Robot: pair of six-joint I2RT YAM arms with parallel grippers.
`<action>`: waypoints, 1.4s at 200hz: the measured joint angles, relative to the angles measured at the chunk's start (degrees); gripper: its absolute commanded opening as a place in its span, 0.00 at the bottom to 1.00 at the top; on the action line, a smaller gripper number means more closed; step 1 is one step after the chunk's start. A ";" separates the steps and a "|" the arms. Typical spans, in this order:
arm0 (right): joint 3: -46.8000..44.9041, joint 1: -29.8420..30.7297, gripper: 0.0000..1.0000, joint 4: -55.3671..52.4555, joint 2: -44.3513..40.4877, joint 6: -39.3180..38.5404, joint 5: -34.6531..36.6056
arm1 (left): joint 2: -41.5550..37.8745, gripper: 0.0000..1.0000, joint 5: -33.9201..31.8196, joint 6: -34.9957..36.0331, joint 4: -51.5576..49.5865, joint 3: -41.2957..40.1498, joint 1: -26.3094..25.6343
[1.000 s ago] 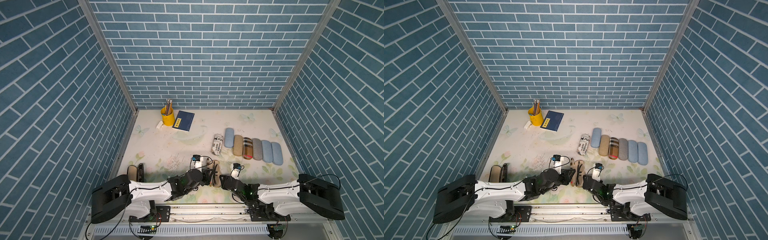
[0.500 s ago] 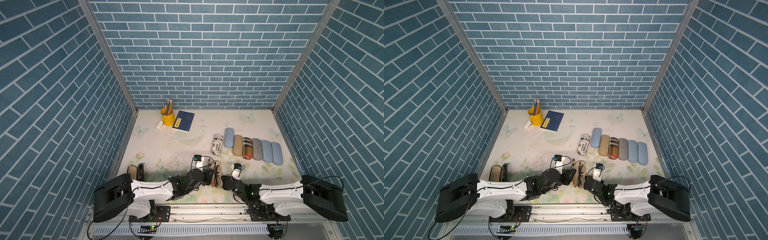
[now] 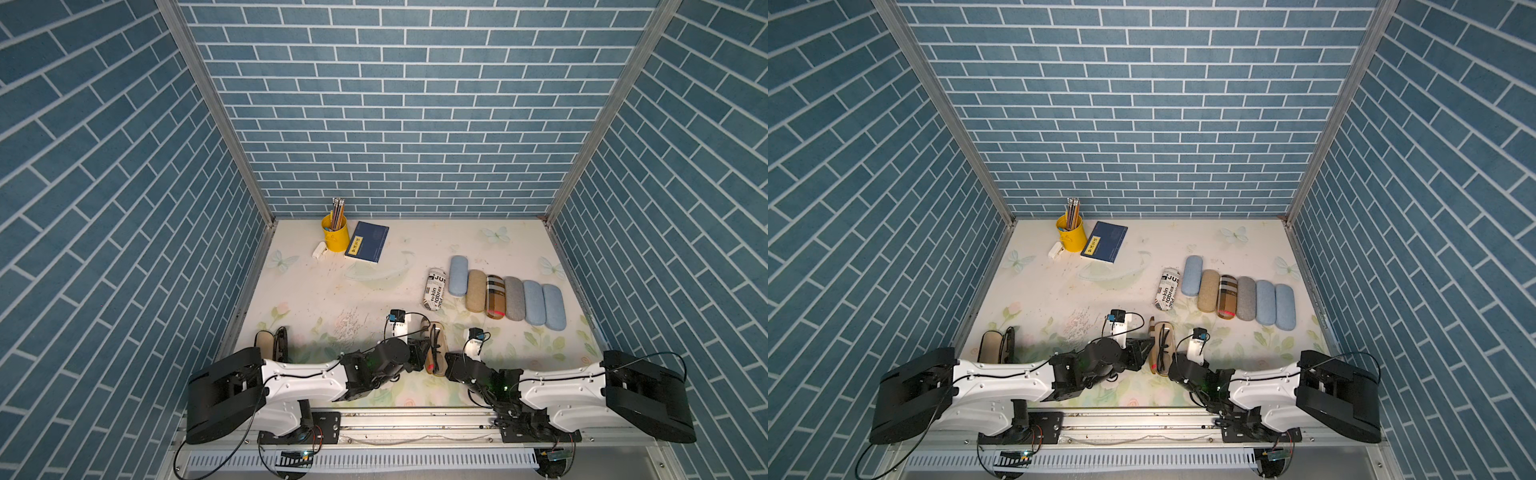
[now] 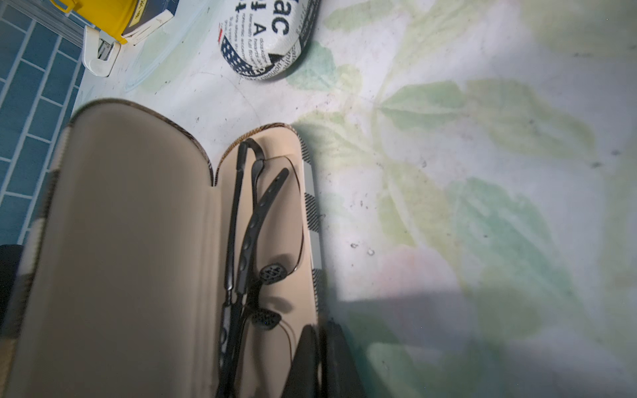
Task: Close the glasses case
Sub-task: Move the glasses case to the center of the board, then close the glasses case at the center of the board, then move the glasses case to the center of the board.
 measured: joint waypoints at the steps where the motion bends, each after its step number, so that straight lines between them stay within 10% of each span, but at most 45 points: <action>1: 0.00 0.00 0.07 0.02 0.00 0.00 0.00 | 0.11 0.29 0.02 0.00 0.00 0.04 0.00; 147: -3.69 -0.04 0.12 2.97 -3.43 -3.17 -0.46 | 22.45 0.22 5.01 0.96 9.09 11.21 -0.55; 191: -5.07 -0.81 0.31 -3.34 -14.38 -5.81 -1.57 | 23.71 0.23 5.42 0.87 10.32 11.87 -0.66; 280: -4.66 -7.48 0.32 -19.80 -37.16 -7.52 -2.03 | 25.70 0.32 4.79 1.05 9.81 12.37 -0.61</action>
